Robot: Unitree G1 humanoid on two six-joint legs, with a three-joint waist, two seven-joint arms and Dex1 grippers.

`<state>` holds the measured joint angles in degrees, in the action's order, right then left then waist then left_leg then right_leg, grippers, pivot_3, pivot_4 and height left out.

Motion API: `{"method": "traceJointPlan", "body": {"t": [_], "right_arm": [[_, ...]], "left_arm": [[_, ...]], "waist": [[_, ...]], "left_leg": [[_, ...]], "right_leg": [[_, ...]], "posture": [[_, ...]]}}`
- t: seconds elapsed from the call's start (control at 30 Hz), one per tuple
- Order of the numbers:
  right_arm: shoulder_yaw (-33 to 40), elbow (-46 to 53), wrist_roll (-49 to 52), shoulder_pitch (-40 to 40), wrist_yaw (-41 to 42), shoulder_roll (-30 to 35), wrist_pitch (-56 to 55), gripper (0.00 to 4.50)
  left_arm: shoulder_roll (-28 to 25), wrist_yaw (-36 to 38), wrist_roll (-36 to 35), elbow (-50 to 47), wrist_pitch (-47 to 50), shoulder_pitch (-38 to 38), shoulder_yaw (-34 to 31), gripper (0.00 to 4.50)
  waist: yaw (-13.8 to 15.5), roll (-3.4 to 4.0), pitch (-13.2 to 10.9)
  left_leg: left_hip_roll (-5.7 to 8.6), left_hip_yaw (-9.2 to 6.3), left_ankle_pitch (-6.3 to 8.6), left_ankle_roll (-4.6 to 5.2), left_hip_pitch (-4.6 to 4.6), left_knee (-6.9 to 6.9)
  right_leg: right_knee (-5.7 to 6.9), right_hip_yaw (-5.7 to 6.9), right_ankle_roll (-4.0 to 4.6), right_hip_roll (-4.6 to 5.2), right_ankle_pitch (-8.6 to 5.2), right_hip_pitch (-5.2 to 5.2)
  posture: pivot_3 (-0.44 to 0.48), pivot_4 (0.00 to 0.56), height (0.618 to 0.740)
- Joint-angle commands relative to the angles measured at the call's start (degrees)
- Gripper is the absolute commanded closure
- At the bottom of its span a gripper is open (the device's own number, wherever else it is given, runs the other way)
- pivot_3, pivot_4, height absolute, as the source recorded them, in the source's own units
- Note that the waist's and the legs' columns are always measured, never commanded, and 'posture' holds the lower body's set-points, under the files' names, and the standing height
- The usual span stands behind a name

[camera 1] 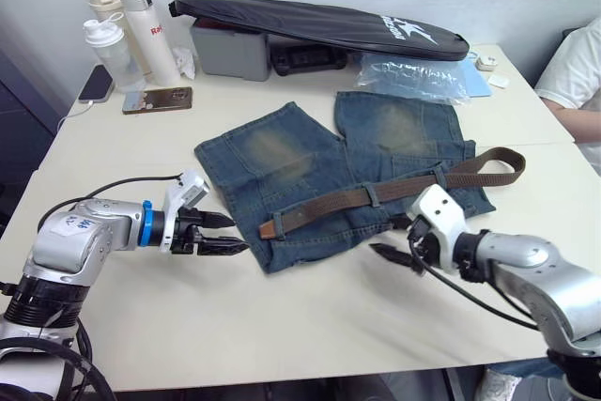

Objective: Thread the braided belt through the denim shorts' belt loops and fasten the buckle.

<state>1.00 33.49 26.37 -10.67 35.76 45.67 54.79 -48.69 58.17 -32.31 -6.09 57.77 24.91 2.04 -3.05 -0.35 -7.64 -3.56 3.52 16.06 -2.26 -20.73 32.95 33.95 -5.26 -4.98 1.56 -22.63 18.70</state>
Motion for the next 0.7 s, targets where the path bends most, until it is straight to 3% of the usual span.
{"method": "traceJointPlan", "body": {"t": [0.03, 0.2, 0.3, 0.4, 0.53, 0.7], "right_arm": [[2.70, -1.80, -0.88, -2.04, 0.27, 1.66, -1.17, 2.13], [2.90, -4.92, 0.58, -7.00, -0.99, -1.31, 0.09, 4.45], [3.05, -7.17, 1.08, -9.10, -2.08, -3.70, 1.88, 4.45], [-0.53, -11.91, -0.69, -9.82, -1.35, -4.28, 1.57, 4.45], [-5.27, -18.48, -4.39, -10.58, -2.56, -6.96, -0.98, 4.45], [-9.89, -24.09, -8.88, -10.61, -2.56, -8.26, -3.61, 4.45]], "left_arm": [[2.46, -1.90, -3.34, -1.12, 2.32, 2.01, -3.78, 0.00], [4.67, -5.43, -4.76, -0.83, 6.52, 3.44, -4.97, 0.00], [7.27, -8.24, -6.90, -1.46, 9.80, 4.03, -7.02, 0.00], [7.24, -11.52, -6.94, -1.05, 18.15, 5.35, -5.07, 0.00], [9.48, -13.39, -8.67, 6.74, 29.72, 11.40, -7.49, 0.00], [11.55, -15.53, -8.05, 8.63, 31.37, 14.44, -8.14, 0.00]], "waist": [[0.04, -0.12, -0.08], [-0.18, -0.19, -0.22], [-0.07, -0.14, -0.33], [0.25, -0.16, -0.33], [0.23, -0.21, -0.38], [-0.13, -0.21, -0.35]], "left_leg": [[0.00, 0.01, -0.04, 0.06, -0.02, 0.04], [-0.01, 0.07, -0.17, 0.19, 0.00, 0.24], [0.01, 0.08, -0.31, 0.18, 0.00, 0.33], [0.02, 0.04, -0.38, 0.08, -0.01, 0.44], [0.05, 0.04, -0.42, -0.01, -0.05, 0.49], [0.05, 0.08, -0.41, -0.08, 0.10, 0.59]], "right_leg": [[0.01, 0.00, -0.01, -0.02, 0.00, 0.00], [0.05, -0.10, -0.27, -0.10, 0.14, -0.09], [0.13, -0.12, -0.40, -0.10, 0.21, -0.09], [0.18, -0.09, -0.46, -0.10, 0.24, -0.11], [0.18, -0.10, -0.47, -0.12, 0.25, -0.10], [0.39, -0.12, -0.48, -0.14, 0.25, -0.15]], "posture": [[0.000, 0.150, 0.740], [0.000, 0.150, 0.740], [0.000, 0.150, 0.740], [0.000, 0.150, 0.740], [0.000, 0.150, 0.740], [0.000, 0.150, 0.740]]}}
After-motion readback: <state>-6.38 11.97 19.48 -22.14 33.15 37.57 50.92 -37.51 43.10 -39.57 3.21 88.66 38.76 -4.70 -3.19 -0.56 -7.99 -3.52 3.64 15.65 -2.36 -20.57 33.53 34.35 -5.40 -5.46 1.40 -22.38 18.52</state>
